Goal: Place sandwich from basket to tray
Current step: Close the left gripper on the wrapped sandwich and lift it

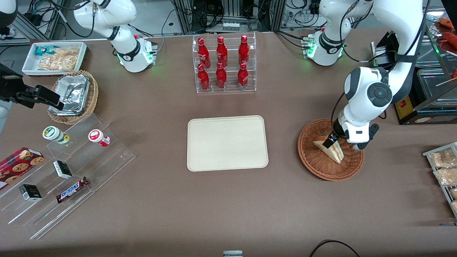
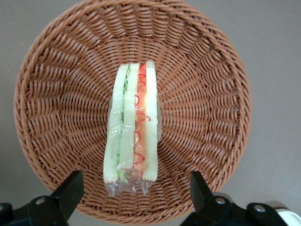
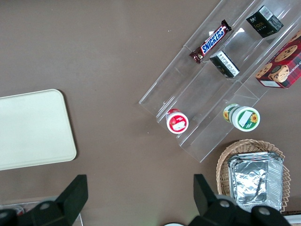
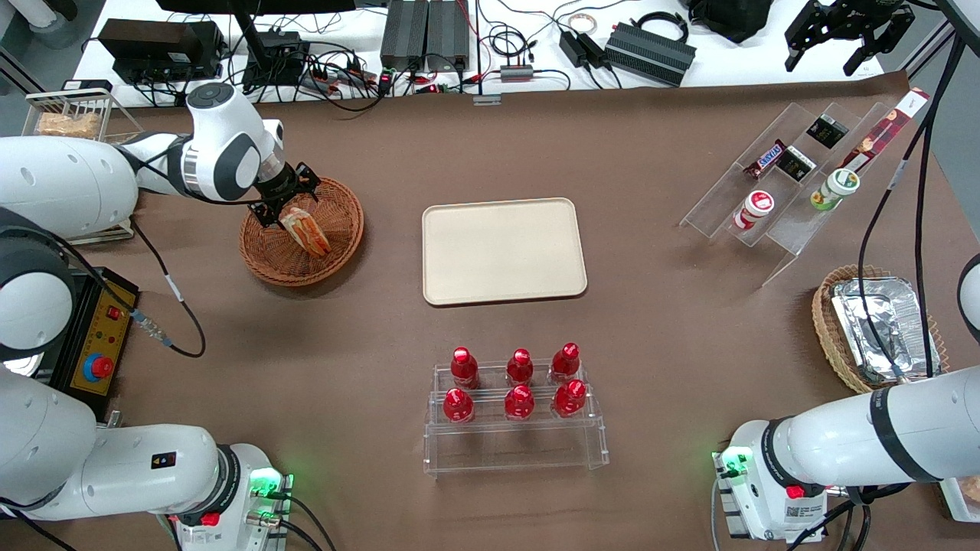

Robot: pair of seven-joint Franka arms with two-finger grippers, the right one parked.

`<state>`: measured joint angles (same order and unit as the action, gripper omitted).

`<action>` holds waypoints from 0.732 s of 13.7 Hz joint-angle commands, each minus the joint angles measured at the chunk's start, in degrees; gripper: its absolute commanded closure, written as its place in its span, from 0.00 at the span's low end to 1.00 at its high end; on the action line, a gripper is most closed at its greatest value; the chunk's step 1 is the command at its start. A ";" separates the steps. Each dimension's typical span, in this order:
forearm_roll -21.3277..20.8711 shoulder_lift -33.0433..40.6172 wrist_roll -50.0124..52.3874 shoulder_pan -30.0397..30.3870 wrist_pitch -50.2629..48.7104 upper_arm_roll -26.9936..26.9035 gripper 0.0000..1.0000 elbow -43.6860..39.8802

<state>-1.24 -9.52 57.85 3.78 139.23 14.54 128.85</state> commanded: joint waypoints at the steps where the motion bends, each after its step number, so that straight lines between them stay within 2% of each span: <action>1: -0.96 -2.95 1.21 0.00 2.52 0.05 0.00 -0.62; 4: -1.40 -6.37 1.04 0.09 5.16 -0.21 0.00 -0.79; 5: -2.18 -6.99 0.95 0.09 5.61 -0.38 0.06 -0.79; 7: -3.68 -7.35 0.77 0.35 5.52 -1.52 0.61 -0.79; 8: -3.86 -7.27 0.34 0.35 5.44 -1.62 0.77 -0.79; 9: -3.86 -7.09 -0.89 0.35 5.09 -1.62 0.86 -0.79; 10: -3.86 -6.57 -2.12 0.53 4.74 -1.70 0.89 -0.79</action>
<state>-4.10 -16.72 57.04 3.95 144.30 12.78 128.54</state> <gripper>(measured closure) 0.361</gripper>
